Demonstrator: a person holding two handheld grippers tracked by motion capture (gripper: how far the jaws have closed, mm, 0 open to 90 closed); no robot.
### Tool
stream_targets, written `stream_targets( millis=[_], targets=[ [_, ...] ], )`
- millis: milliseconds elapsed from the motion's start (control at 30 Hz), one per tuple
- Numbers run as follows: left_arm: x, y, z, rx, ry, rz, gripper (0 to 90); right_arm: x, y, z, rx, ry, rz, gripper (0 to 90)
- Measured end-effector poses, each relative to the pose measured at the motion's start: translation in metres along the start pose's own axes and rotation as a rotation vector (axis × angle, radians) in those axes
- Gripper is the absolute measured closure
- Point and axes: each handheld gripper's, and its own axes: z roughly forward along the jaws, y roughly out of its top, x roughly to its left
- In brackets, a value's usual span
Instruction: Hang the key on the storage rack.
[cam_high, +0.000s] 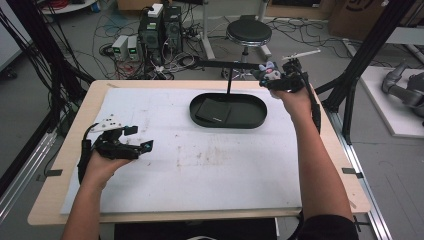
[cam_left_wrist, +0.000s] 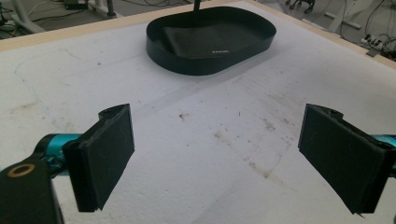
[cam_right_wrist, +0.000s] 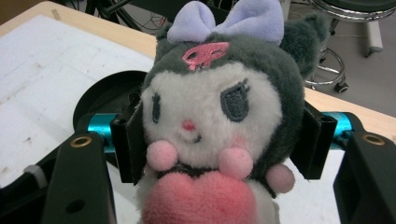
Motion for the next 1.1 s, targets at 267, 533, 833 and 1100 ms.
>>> stream_targets(
  millis=[267, 533, 833, 1100],
  targets=[
    [0.002, -0.001, -0.001, -0.001, 0.013, -0.004, 10.6, -0.009, 0.011, 0.009, -0.011, -0.006, 0.035, 33.1],
    [0.002, -0.002, -0.001, 0.0, 0.018, -0.008, 10.6, -0.011, 0.019, 0.013, -0.007, -0.037, 0.039, 33.0],
    [0.004, -0.002, -0.002, 0.001, 0.025, -0.007, 10.6, -0.016, 0.019, 0.016, -0.005, -0.059, 0.052, 29.7],
    [0.003, -0.003, -0.001, 0.007, 0.023, -0.008, 10.6, -0.019, 0.017, 0.01, -0.006, -0.104, 0.068, 21.3]
  ],
)
